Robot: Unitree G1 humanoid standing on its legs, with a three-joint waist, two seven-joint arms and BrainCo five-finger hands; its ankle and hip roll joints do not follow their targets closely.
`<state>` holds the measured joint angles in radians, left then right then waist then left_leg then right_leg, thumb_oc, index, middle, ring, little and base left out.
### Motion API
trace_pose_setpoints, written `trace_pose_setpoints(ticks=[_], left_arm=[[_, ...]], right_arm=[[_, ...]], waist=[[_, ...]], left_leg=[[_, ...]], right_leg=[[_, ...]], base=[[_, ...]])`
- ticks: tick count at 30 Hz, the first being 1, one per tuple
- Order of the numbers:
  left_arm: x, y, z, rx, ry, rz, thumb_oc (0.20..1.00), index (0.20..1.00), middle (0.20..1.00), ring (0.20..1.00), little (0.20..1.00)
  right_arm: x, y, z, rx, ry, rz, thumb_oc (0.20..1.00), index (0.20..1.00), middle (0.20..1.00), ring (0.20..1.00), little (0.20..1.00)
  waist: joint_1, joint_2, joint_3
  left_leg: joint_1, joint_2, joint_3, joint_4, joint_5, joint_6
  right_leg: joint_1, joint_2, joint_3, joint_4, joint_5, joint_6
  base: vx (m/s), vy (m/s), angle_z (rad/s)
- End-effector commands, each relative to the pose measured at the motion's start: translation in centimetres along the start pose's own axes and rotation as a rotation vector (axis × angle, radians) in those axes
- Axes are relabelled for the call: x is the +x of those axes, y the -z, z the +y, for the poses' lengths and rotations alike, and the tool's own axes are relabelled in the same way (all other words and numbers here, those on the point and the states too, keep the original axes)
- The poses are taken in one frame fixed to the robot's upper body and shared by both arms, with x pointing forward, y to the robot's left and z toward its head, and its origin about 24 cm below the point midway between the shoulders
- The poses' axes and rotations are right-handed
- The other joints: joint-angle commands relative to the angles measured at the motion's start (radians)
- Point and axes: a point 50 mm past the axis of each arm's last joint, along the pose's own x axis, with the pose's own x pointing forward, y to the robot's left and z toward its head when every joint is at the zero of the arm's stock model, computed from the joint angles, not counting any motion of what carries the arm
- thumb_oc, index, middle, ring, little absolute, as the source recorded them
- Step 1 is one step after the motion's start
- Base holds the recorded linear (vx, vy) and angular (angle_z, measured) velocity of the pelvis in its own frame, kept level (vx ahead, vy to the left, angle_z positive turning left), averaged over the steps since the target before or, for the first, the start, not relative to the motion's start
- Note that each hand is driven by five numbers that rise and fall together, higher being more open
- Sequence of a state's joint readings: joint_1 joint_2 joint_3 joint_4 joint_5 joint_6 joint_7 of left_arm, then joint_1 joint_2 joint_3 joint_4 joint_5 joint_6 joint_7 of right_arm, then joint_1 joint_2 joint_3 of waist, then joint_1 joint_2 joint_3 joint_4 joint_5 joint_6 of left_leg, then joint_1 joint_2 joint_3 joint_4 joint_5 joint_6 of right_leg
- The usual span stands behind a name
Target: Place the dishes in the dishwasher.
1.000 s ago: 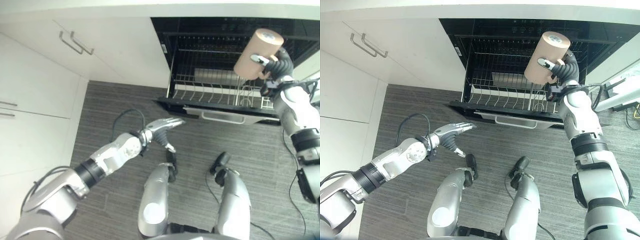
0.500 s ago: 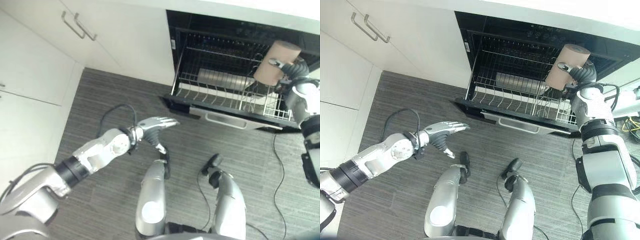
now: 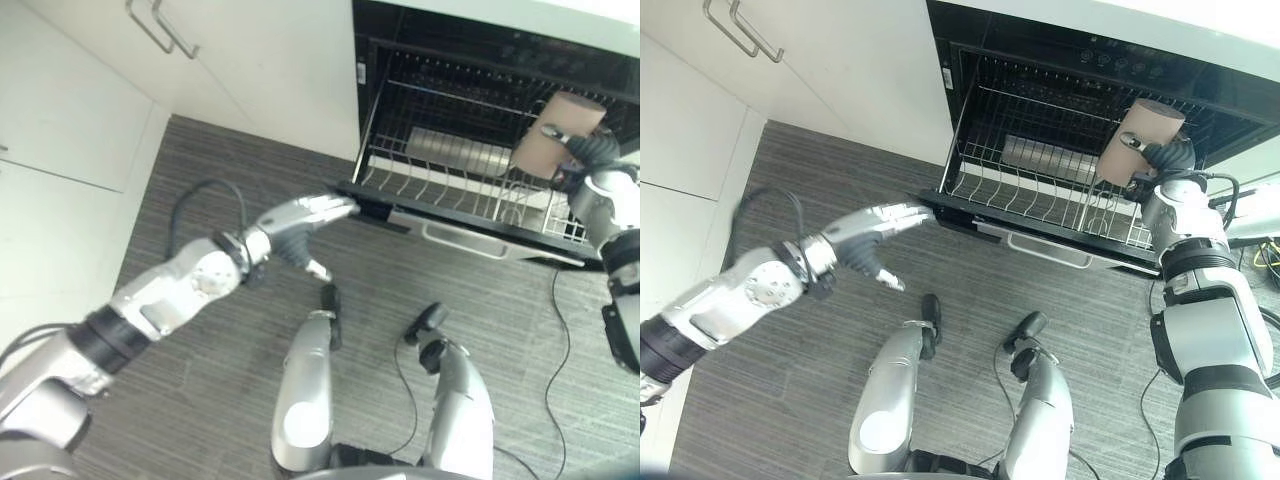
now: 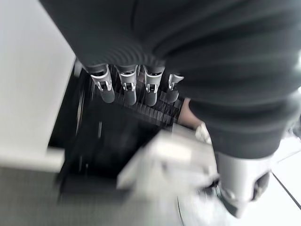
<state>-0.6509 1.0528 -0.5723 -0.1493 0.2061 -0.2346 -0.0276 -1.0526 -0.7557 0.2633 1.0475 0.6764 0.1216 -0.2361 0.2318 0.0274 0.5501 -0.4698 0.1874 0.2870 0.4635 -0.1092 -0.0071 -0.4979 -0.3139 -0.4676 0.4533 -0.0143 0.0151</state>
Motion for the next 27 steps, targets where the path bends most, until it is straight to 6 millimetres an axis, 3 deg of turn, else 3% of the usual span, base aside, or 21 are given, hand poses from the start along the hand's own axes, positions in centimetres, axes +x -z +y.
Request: trace_pose_setpoints(ticks=[1,8,14,17,19,22,27], left_arm=[[1.0,-3.0,2.5,0.015,-0.165,-0.167,1.0,1.0,1.0,1.0,1.0],[2.7,-5.3,6.7,0.132,-0.297,-0.286,1.0,1.0,1.0,1.0,1.0],[5.5,-5.5,7.6,0.073,-0.246,-0.231,1.0,1.0,1.0,1.0,1.0],[6.8,-4.4,6.8,0.066,-0.195,-0.148,1.0,1.0,1.0,1.0,1.0],[8.6,-3.0,5.0,0.075,-0.098,-0.048,1.0,1.0,1.0,1.0,1.0],[9.3,-2.6,4.0,0.076,-0.057,-0.02,1.0,1.0,1.0,1.0,1.0],[10.9,-1.5,0.5,0.038,0.079,0.082,1.0,1.0,1.0,1.0,1.0]], right_arm=[[0.0,-2.1,-1.2,-0.005,0.046,-0.101,0.2,0.2,0.2,0.2,0.2],[-0.1,-1.7,-0.4,-0.032,0.016,-0.1,0.2,0.2,0.2,0.2,0.2],[-0.2,-1.8,1.6,-0.049,-0.04,-0.113,0.2,0.2,0.2,0.2,0.2],[-0.4,-2.0,2.9,-0.056,-0.072,-0.123,0.2,0.2,0.2,0.2,0.2],[-0.6,-2.1,4.6,-0.055,-0.113,-0.136,0.2,0.2,0.2,0.2,0.2],[-0.7,-2.4,5.2,-0.055,-0.127,-0.147,0.2,0.2,0.2,0.2,0.2],[-1.1,-3.2,7.3,-0.064,-0.164,-0.173,0.2,0.2,0.2,0.2,0.2]], waist=[[0.031,0.025,-0.03],[0.001,0.029,-0.03],[-0.03,0.023,-0.03],[-0.046,0.02,-0.03],[-0.064,0.017,-0.03],[-0.07,0.015,-0.03],[-0.087,0.012,-0.03]], left_leg=[[-0.009,0.015,-0.052,-0.051,0.032,-0.051],[-0.003,0.016,-0.027,-0.078,0.053,-0.062],[0.006,0.019,-0.01,-0.096,0.066,-0.069],[0.0,0.022,-0.003,-0.102,0.07,-0.07],[-0.018,0.023,-0.003,-0.098,0.073,-0.068],[-0.03,0.027,-0.002,-0.094,0.073,-0.069],[-0.041,0.029,0.003,-0.098,0.078,-0.072]], right_leg=[[0.073,-0.083,-0.002,0.061,-0.078,0.16],[0.046,-0.088,0.011,0.069,-0.076,0.163],[0.025,-0.08,0.034,0.072,-0.07,0.164],[0.007,-0.073,0.046,0.073,-0.064,0.165],[-0.018,-0.063,0.064,0.074,-0.055,0.165],[-0.03,-0.06,0.071,0.074,-0.053,0.165],[-0.047,-0.044,0.087,0.07,-0.051,0.16]], base=[[-0.03,0.019,0.01],[-0.01,0.005,-0.02],[-0.02,0.035,-0.01],[-0.03,0.033,-0.09],[-0.04,0.025,-0.18],[-0.03,0.015,-0.11],[-0.02,0.034,-0.09]])
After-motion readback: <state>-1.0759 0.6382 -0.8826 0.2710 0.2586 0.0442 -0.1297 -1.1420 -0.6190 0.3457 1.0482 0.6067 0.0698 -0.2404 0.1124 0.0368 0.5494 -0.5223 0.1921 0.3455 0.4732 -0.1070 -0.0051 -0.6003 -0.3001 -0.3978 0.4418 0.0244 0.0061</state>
